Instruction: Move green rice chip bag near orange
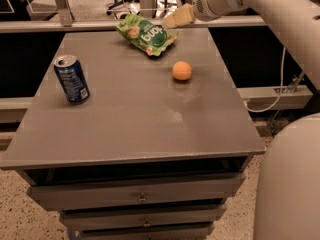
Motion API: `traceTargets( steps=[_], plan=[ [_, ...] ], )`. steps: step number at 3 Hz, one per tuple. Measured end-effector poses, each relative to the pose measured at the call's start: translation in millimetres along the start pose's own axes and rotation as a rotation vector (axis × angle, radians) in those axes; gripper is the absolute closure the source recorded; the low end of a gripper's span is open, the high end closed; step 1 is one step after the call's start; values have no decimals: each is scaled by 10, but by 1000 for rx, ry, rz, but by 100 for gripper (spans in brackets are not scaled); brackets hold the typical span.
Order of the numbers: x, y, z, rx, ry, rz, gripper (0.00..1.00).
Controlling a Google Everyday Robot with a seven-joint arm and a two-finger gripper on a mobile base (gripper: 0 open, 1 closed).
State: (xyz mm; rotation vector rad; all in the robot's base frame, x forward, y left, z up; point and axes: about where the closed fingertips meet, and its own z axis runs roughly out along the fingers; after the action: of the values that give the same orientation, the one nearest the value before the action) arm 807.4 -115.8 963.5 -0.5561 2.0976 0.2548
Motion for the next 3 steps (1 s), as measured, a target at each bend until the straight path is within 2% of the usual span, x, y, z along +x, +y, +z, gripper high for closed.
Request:
traceTargets(
  steps=[2, 3],
  plan=[
    [61, 12, 354, 42, -9, 134, 0],
    [105, 123, 669, 32, 16, 228, 0]
  ],
)
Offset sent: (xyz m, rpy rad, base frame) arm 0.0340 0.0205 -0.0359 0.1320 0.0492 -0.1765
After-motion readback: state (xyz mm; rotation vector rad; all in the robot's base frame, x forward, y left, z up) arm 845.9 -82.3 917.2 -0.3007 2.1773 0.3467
